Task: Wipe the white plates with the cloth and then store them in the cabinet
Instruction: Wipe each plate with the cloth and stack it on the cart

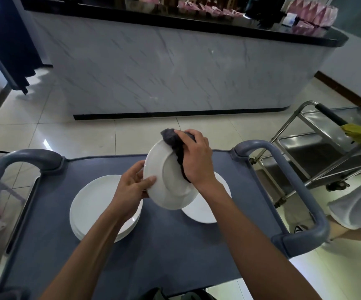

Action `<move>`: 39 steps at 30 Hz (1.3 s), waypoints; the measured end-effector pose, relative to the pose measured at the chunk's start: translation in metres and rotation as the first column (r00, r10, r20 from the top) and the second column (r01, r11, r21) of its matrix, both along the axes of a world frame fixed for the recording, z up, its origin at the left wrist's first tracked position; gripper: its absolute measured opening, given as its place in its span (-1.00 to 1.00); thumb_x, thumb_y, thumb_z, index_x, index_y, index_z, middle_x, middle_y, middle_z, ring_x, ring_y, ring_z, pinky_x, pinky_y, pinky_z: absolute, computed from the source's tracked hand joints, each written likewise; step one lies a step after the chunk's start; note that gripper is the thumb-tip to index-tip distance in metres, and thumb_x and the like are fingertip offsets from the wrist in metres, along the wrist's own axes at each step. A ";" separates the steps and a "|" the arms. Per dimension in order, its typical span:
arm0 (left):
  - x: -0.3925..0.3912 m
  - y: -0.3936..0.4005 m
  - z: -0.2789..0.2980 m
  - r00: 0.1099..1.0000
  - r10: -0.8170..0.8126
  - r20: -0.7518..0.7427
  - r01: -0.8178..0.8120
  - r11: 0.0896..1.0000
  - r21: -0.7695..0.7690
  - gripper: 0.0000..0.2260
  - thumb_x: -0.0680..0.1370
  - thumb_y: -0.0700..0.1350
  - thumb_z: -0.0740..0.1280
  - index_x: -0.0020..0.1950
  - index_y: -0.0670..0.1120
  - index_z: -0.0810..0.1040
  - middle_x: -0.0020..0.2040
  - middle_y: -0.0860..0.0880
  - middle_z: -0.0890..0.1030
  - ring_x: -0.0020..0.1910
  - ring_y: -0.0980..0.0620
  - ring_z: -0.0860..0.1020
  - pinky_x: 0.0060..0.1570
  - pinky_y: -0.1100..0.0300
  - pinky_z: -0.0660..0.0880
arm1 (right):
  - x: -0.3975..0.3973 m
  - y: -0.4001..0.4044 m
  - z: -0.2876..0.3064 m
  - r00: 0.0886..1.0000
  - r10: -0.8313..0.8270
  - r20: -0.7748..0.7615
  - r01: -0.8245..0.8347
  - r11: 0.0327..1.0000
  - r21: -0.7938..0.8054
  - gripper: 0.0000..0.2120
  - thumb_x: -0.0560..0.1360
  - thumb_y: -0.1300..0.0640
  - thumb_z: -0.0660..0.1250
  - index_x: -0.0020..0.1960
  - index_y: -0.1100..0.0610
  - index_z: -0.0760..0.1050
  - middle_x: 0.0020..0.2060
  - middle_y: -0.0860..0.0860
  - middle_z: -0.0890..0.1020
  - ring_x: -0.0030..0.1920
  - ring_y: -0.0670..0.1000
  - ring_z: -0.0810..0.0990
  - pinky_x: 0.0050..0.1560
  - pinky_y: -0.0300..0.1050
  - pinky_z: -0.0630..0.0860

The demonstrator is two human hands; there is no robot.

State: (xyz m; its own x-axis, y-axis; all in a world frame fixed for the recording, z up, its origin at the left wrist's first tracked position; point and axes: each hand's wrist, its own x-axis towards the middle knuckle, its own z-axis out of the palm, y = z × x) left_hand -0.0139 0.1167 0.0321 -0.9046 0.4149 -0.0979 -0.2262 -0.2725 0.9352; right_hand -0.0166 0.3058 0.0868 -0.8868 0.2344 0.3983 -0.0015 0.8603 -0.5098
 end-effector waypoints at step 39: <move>-0.028 -0.002 0.024 0.894 0.311 0.322 -0.404 0.870 0.282 -0.71 0.66 -0.24 0.21 0.37 -0.10 0.51 0.25 -0.20 0.63 0.07 -0.16 0.66 -0.06 0.01 0.67 | 0.061 -0.049 -0.040 0.961 0.213 -0.175 -0.179 0.965 0.194 -0.46 0.45 0.32 0.46 0.39 0.03 0.51 0.36 0.11 0.49 0.34 0.17 0.43 0.29 0.23 0.38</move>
State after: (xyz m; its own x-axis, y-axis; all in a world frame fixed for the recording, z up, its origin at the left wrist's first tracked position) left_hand -0.0415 0.1149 0.0563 -0.9577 0.1171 -0.2627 -0.2721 -0.6648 0.6957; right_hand 0.0445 0.2569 0.0466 -0.8108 -0.0246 0.5849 -0.2622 0.9085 -0.3253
